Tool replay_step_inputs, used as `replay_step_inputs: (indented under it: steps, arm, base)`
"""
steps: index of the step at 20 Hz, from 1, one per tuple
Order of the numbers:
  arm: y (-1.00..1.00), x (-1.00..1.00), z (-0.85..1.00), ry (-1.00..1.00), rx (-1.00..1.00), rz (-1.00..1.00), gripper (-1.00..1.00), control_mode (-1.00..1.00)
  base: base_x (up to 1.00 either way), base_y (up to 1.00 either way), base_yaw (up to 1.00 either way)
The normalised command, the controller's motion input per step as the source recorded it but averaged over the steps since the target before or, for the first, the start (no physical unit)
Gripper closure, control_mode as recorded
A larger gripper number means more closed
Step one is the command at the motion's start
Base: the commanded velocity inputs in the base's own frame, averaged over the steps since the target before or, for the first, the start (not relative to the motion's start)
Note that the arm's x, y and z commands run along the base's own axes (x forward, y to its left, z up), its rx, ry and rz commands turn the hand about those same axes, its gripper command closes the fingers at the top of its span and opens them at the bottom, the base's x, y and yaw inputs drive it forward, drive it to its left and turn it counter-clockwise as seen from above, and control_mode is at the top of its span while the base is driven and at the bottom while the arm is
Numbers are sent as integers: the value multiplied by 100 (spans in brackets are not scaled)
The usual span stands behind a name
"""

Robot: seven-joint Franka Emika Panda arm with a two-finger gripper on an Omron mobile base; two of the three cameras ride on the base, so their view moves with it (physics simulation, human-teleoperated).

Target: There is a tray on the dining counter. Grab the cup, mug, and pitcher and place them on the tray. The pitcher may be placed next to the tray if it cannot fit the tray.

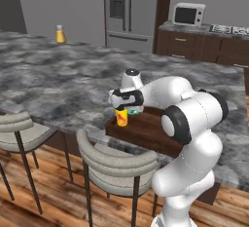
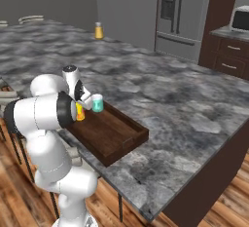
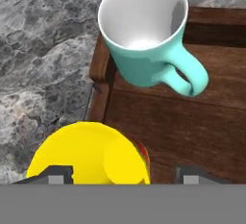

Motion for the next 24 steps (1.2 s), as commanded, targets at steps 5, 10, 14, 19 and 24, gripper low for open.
replay_step_inputs:
  steps: [5, 10, 14, 19, 24]
  arm:
    - [-11, -19, 5, 0, 1, 0, -100, -100]
    - [-29, -29, 55, 0, 0, -1, -100, -100]
    - [-18, -31, 66, 0, 0, -2, -100, -100]
    - [-23, -12, 60, 0, 0, 0, -100, -100]
    - [-7, -60, 46, 7, -1, 8, -100, -100]
  base:
    - [0, 0, 0]
    - [0, 0, 0]
    - [0, 0, 0]
    - [0, 0, 0]
    - [0, 0, 0]
